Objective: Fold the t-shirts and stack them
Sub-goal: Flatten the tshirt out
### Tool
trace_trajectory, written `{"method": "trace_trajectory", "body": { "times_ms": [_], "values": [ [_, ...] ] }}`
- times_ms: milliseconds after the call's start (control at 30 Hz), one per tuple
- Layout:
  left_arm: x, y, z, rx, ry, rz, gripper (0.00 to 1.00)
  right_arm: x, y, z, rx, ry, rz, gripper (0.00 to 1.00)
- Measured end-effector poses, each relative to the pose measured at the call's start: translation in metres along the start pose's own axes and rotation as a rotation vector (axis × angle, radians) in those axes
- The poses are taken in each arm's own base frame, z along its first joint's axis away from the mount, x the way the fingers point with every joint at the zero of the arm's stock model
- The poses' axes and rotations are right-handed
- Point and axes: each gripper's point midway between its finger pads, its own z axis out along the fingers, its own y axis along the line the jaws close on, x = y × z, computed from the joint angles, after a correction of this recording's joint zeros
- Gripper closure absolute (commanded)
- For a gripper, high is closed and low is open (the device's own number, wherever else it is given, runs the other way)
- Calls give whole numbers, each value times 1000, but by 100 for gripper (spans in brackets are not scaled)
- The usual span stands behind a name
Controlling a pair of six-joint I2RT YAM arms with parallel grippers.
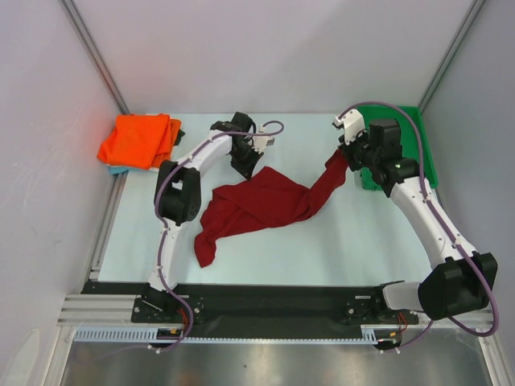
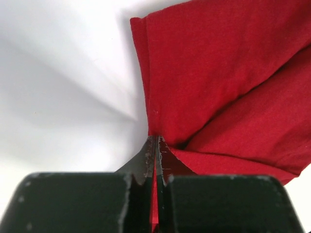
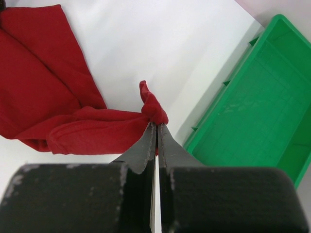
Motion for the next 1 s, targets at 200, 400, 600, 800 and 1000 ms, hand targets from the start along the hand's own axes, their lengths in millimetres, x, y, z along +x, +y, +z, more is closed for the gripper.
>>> {"method": "trace_trajectory", "body": {
  "times_ms": [200, 400, 600, 800, 1000],
  "values": [
    [3, 6, -1, -37, 8, 1, 100, -1, -2, -2, 11, -4, -4, 100],
    [-22, 16, -52, -164, -82, 33, 100, -6, -13, -3, 69, -14, -9, 100],
    [-53, 5, -162, -315, -301, 77, 100, -17, -28, 3, 112, -26, -9, 100],
    [-47, -15, -262, -456, -470, 98, 100, -33, -38, 16, 126, -44, -7, 100],
    [-23, -16, -298, -549, -503, 82, 100, -48, -50, 25, 152, -67, -12, 100]
  ]
}}
